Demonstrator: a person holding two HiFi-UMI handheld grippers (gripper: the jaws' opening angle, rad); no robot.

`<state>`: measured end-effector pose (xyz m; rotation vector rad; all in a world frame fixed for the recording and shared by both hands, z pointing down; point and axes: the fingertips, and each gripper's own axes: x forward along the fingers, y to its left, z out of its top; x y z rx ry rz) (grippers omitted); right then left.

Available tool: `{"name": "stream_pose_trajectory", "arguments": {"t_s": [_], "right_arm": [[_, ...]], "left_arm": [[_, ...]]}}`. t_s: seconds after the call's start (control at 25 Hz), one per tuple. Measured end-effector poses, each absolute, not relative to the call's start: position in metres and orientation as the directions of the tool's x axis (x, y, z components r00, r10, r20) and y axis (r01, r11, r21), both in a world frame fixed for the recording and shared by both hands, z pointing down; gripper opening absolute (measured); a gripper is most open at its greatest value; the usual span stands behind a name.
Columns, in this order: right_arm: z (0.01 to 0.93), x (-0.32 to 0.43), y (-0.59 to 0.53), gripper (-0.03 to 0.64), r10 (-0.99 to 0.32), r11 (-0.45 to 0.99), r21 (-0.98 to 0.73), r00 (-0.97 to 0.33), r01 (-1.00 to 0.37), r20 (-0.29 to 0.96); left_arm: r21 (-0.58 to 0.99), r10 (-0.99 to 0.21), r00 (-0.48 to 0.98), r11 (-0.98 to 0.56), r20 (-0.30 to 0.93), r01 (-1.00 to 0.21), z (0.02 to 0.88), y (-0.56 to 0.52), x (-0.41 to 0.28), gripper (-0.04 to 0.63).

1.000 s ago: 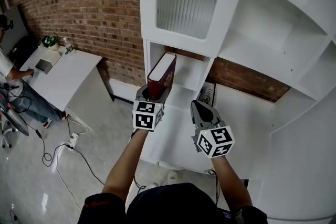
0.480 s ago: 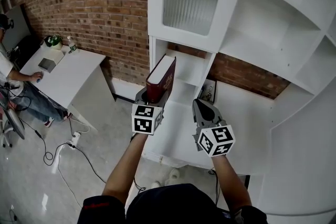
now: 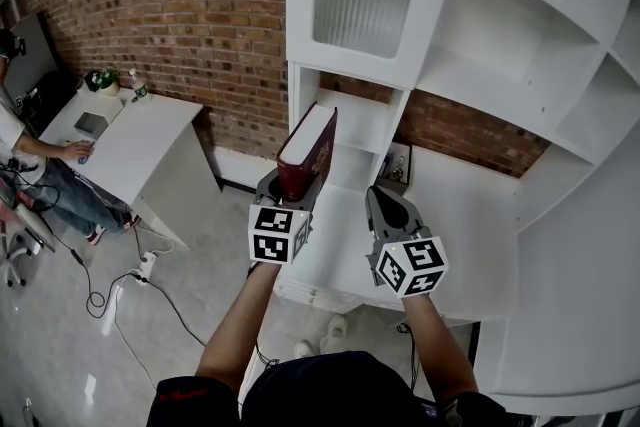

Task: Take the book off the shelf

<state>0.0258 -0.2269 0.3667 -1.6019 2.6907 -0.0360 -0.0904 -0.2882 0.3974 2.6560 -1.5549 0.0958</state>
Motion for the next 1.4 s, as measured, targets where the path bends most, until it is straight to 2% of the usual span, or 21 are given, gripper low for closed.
{"name": "stream_pose_trajectory", "arguments": {"t_s": [0.64, 1.4], "right_arm": [[0.366, 0.024, -0.198, 0.017, -0.897, 0.443, 0.000, -0.443, -0.897, -0.013], [0.346, 0.084, -0.165, 0.017, -0.898, 0.439, 0.012, -0.440, -0.898, -0.031]], "left_arm": [[0.035, -0.856, 0.515, -0.514, 0.047, -0.857, 0.388, -0.253, -0.097, 0.233], [0.045, -0.855, 0.519, -0.518, 0.022, -0.854, 0.365, -0.214, -0.049, 0.233]]}}
